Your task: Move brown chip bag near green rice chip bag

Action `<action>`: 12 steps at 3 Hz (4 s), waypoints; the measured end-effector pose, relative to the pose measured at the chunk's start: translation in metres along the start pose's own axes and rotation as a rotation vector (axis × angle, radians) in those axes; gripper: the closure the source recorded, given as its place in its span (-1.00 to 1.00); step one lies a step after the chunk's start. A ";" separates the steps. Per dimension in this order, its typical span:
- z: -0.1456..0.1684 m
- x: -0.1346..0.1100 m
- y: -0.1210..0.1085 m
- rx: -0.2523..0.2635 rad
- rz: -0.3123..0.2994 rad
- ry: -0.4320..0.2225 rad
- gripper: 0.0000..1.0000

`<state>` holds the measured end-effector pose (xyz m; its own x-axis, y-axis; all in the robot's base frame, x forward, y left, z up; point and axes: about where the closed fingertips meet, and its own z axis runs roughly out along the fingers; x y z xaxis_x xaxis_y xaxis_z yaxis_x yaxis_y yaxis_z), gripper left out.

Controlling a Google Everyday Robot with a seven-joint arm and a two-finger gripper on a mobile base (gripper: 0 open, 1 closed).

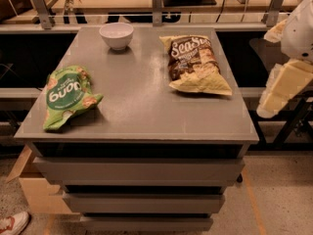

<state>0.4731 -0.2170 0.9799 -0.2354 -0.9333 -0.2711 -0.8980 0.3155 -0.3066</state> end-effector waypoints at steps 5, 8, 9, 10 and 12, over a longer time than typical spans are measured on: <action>0.171 -0.037 -0.127 0.091 0.454 0.038 -0.62; 0.149 -0.074 -0.123 0.136 0.389 -0.031 0.77; 0.126 -0.093 -0.119 0.164 0.327 -0.095 1.00; 0.124 -0.095 -0.119 0.167 0.319 -0.100 1.00; 0.126 -0.097 -0.118 0.164 0.316 -0.099 0.26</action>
Offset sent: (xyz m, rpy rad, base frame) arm 0.1711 0.0318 -0.0632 0.2106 -0.0950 -0.3833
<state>0.6487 -0.1420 0.9275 -0.4471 -0.7670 -0.4603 -0.7135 0.6162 -0.3337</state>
